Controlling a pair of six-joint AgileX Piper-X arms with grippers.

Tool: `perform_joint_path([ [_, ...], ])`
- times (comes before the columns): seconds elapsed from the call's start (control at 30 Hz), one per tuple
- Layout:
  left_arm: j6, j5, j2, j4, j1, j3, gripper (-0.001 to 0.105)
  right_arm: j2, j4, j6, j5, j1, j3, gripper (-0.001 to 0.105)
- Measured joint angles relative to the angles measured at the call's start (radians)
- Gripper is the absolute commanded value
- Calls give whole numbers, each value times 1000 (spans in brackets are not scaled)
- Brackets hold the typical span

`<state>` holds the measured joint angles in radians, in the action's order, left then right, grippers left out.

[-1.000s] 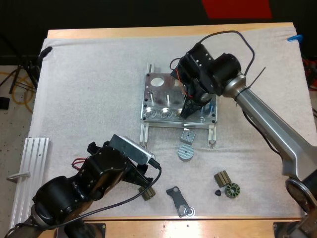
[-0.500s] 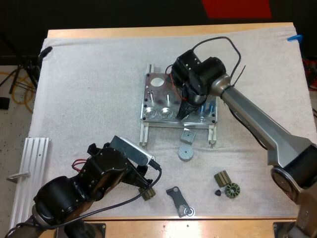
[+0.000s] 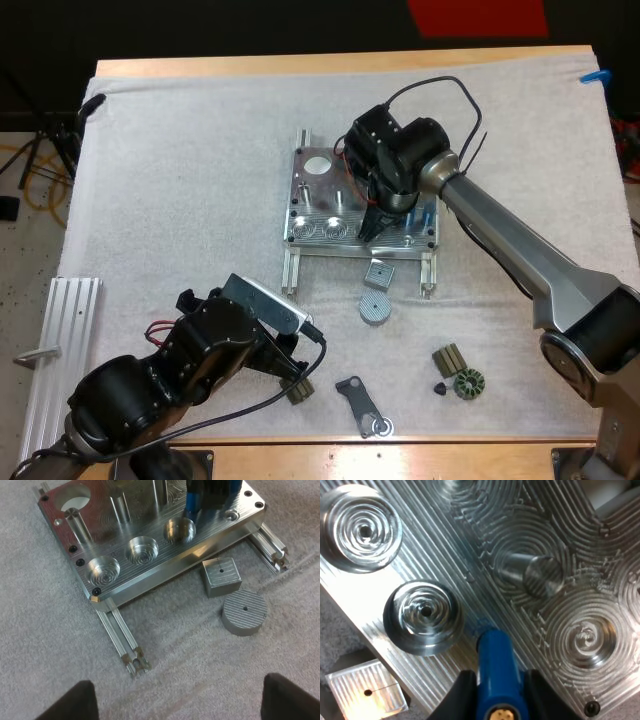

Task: Load cells from right to left

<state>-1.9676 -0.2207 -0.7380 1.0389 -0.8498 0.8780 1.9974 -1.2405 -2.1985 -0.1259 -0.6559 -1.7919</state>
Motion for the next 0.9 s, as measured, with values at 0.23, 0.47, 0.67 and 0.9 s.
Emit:
perform_joint_path([
  [0.23,0,0,0,0,0,0,66,0,-8,0,2,0,0,0],
  [0.47,0,0,0,0,0,0,66,6,-10,0,2,0,-5,0],
  [0.67,0,0,0,0,0,0,66,15,-8,0,2,0,-5,0],
  [0.9,0,0,0,0,0,0,66,15,-5,0,-1,0,-5,0],
])
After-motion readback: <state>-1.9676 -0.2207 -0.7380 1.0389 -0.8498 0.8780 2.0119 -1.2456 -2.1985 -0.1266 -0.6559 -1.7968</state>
